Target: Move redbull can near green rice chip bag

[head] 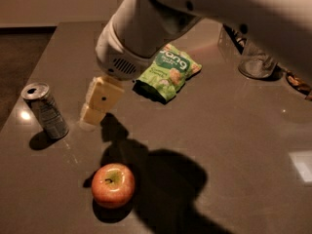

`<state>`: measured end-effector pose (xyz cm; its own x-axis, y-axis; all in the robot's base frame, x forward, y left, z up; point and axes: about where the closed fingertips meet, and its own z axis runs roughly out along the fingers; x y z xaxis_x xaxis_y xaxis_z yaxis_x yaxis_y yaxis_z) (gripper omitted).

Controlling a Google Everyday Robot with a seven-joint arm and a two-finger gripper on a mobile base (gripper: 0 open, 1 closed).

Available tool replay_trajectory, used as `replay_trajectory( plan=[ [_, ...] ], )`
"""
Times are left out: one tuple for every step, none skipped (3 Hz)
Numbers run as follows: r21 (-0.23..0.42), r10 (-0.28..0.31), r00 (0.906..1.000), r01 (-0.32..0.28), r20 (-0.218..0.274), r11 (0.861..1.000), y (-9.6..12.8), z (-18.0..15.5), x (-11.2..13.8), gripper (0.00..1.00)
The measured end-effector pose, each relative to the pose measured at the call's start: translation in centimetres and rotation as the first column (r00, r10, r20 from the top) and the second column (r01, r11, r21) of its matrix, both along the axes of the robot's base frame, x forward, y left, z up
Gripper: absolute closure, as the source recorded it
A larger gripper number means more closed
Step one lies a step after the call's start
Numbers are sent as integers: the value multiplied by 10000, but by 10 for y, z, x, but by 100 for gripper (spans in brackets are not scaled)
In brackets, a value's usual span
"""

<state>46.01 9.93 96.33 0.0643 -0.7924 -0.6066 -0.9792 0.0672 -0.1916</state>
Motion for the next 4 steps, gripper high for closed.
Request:
replay_trajectory(
  plan=[
    [-24,79,9995,-80,-297,10000,41,-12,4,0],
    [-35,281,9975,-284,-646,9996,78,-20,2,0],
    [-194,552,9934,-575,-1001,9982,114,-29,-2,2],
    [-298,715,9905,-755,-1176,9967,131,-33,-5,25]
  ],
)
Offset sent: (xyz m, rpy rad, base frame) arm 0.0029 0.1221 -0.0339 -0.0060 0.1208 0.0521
